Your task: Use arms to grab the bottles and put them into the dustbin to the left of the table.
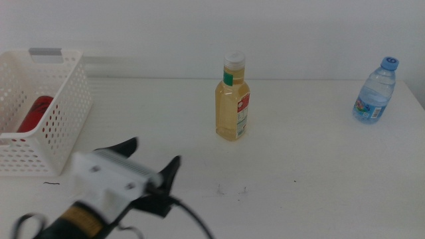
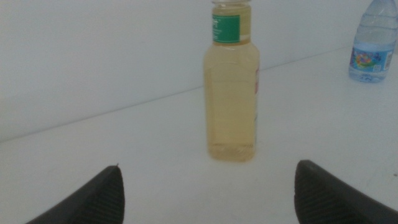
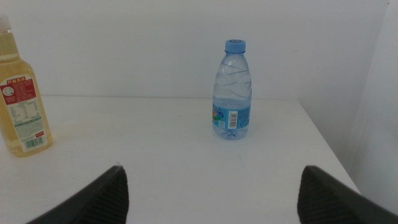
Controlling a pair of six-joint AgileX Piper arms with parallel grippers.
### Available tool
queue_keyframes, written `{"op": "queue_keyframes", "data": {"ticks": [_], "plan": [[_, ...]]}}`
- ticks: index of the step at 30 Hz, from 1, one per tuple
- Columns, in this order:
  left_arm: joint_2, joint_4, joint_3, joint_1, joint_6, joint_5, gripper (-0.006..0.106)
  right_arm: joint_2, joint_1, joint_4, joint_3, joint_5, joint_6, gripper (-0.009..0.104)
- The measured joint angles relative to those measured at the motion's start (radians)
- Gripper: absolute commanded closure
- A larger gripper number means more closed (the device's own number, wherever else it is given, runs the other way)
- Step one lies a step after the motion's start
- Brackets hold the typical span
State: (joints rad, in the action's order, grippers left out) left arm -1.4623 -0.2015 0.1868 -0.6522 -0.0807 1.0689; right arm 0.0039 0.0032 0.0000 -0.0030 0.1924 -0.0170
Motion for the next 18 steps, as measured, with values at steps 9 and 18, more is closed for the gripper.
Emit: {"op": "queue_keyframes", "data": {"ticks": [9, 18], "plan": [[-0.345, 0.067, 0.301, -0.003, 0.024, 0.051, 0.007, 0.0, 0.0, 0.0, 0.0, 0.0, 0.0, 0.002], [-0.583, 0.082, 0.589, 0.005, 0.101, 0.005, 0.007, 0.0, 0.0, 0.0, 0.0, 0.0, 0.0, 0.002]]}}
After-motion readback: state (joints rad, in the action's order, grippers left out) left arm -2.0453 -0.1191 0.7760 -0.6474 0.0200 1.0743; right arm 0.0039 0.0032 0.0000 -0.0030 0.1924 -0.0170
